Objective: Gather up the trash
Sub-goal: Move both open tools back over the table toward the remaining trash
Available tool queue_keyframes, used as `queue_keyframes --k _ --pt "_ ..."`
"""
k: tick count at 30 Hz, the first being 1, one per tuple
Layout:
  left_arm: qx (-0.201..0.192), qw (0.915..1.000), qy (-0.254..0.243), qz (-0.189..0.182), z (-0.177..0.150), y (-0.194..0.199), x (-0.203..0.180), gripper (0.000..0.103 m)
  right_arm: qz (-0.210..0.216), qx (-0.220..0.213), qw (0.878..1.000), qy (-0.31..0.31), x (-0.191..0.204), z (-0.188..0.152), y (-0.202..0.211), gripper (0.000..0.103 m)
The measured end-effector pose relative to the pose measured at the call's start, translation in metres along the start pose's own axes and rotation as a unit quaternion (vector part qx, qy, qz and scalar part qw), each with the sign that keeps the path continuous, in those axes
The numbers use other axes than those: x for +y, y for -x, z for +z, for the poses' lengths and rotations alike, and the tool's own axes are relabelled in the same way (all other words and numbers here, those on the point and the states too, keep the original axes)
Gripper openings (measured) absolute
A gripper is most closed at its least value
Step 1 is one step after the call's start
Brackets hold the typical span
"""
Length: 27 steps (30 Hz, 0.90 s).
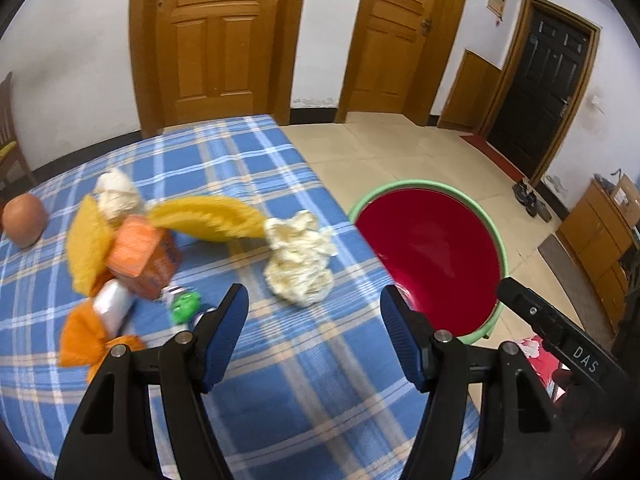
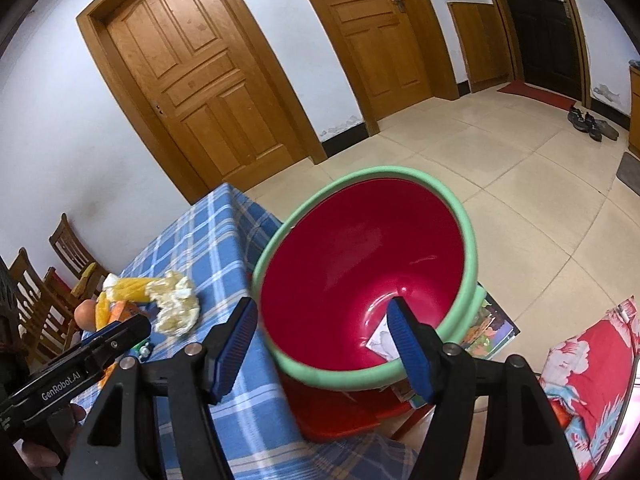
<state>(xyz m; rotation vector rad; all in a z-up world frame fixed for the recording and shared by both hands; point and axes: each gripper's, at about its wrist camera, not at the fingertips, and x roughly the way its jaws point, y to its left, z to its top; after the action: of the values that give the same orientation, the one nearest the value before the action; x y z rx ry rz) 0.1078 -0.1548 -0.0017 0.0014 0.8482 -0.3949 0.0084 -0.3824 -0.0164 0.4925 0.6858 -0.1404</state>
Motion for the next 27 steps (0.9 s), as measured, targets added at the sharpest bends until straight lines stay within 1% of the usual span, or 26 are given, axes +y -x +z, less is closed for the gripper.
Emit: queue_keyframes --k 5,10,17,20,27 --pt "-0.006 0.9997 0.018 0.013 -0.007 0.014 0.02 0.068 0.009 0.005 1.0 0.014 0.015 -0.007 0.004 0.073" --pt "-0.011 0.9989 0.038 0.024 -0.015 0.025 0.04 0.068 0.019 0.009 0.999 0.026 0.029 -0.014 0.007 0.073" --pt "-0.015 0.9953 0.077 0.057 -0.032 0.041 0.076 0.068 0.033 0.012 0.999 0.039 0.049 -0.022 0.006 0.073" --pt "-0.013 0.9929 0.09 0.077 -0.037 0.042 0.091 0.069 0.039 0.017 0.998 0.044 0.055 -0.026 0.003 0.073" --pt "0.005 0.9877 0.122 0.097 -0.047 0.031 0.118 0.069 0.042 0.033 0.997 0.051 0.063 -0.033 -0.006 0.073"
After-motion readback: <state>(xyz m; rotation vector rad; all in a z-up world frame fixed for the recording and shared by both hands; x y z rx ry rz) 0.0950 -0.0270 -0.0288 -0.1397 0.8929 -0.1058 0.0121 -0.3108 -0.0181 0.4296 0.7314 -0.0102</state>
